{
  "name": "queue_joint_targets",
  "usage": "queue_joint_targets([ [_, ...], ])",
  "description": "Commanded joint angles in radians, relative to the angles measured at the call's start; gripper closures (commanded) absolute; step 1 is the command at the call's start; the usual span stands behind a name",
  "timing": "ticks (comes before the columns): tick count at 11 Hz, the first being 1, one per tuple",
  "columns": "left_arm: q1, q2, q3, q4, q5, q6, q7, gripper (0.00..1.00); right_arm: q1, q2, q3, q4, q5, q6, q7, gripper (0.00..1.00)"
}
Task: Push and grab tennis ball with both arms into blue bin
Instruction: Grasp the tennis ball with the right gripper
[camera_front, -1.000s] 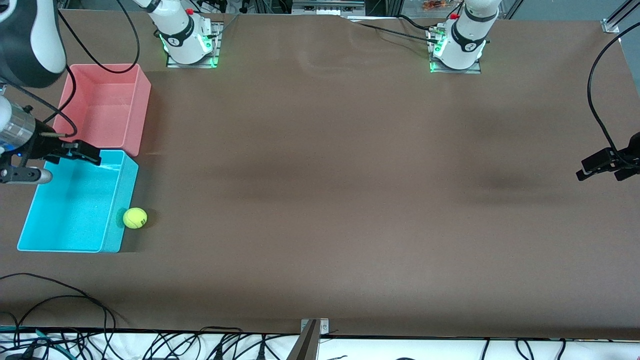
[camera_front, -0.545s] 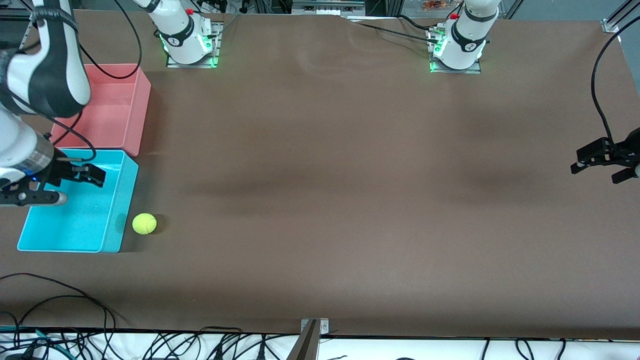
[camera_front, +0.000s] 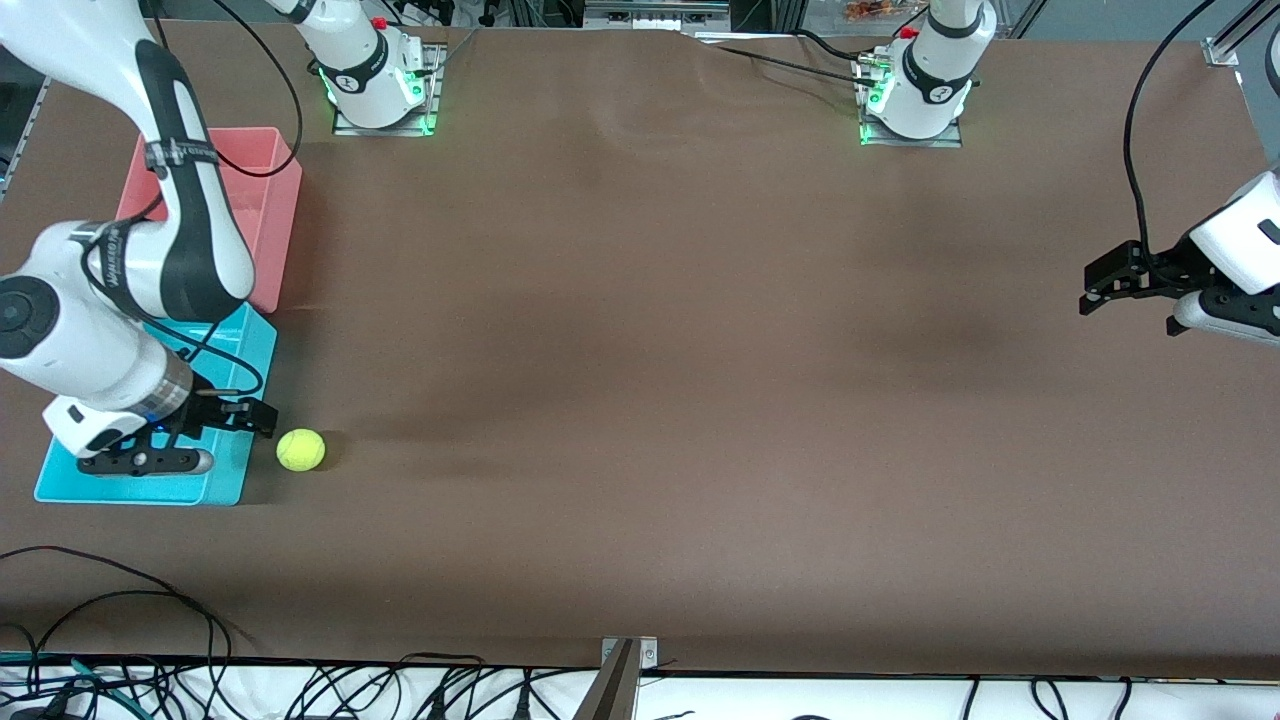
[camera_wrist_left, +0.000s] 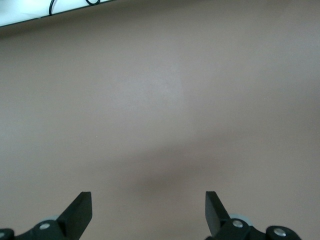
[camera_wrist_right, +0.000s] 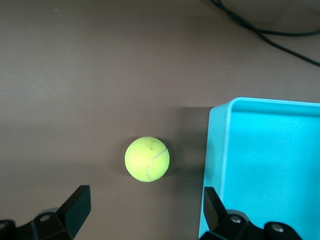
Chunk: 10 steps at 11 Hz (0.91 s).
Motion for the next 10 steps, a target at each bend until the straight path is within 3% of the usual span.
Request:
queue_joint_targets([
  [1,-0.082,-0.028,0.076,-0.014,0.042,0.002,0.016,0.00,-0.002,0.106,0.002,0.005,0.029,0.123,-0.012,0.00],
  [10,-0.070,-0.027,0.083,-0.017,0.026,0.020,-0.004,0.00,-0.005,0.233,-0.003,-0.040,0.017,0.290,-0.012,0.00],
])
